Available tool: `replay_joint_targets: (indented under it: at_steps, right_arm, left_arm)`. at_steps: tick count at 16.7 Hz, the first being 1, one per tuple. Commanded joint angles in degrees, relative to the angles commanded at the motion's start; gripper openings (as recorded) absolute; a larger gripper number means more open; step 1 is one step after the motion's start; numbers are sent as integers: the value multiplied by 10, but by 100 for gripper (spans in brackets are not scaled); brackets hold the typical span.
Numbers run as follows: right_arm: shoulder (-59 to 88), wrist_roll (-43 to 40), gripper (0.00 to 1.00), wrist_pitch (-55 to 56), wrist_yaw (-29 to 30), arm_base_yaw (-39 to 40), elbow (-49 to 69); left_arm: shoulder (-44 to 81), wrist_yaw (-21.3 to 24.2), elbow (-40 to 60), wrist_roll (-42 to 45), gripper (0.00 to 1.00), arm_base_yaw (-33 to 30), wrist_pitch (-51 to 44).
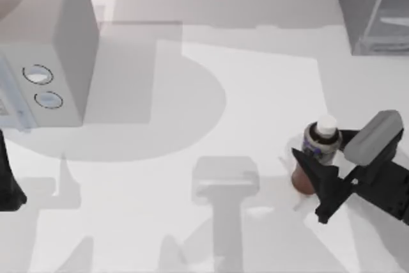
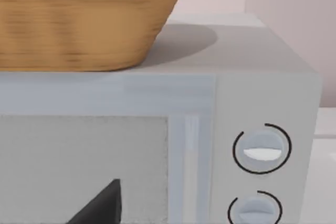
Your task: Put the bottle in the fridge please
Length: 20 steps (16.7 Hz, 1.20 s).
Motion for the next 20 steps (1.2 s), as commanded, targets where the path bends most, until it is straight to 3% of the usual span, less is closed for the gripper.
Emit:
replay_joint_targets:
  at_steps: [6,9,16,20]
  right_arm:
    - [-187,-46,1,-203,-168,-167,-12]
    - [-239,-62,1,-255,-219,-219,-16]
    - [-249,-62,1,-264,-220,-221,-15]
    - [-332,-52,1,-316,-180,-215,-24]
  left_arm:
    - [0,0,0,0,100,0,0]
    - [0,0,0,0,100,0,0]
    - [0,0,0,0,100,0,0]
    - [0,0,0,0,100,0,0]
